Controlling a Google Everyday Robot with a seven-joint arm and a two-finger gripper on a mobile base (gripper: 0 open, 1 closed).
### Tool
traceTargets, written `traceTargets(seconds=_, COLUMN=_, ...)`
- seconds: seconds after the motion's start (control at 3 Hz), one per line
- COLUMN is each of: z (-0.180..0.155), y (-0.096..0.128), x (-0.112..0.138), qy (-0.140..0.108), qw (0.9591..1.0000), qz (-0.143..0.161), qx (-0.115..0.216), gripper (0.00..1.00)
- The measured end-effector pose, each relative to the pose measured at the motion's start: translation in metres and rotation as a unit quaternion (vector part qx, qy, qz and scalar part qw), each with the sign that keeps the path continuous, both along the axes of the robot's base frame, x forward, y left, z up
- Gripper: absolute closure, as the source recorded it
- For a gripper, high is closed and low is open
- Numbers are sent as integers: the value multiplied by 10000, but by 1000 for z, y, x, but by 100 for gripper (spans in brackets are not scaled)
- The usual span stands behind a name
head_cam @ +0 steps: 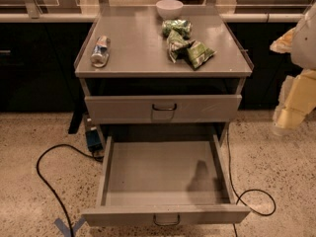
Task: Place green jalapeno chip bag into middle drawer
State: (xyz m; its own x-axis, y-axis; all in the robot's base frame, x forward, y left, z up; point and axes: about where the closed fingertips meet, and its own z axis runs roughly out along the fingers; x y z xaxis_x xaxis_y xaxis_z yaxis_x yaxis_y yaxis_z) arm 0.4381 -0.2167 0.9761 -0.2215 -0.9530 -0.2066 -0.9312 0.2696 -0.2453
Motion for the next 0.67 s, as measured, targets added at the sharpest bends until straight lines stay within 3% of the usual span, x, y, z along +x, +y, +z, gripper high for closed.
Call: traceTargets(seconds=0.67, z=1, y=1, x=8, qy=-141, qw=9999, qz=-41, qx=1, gripper=0)
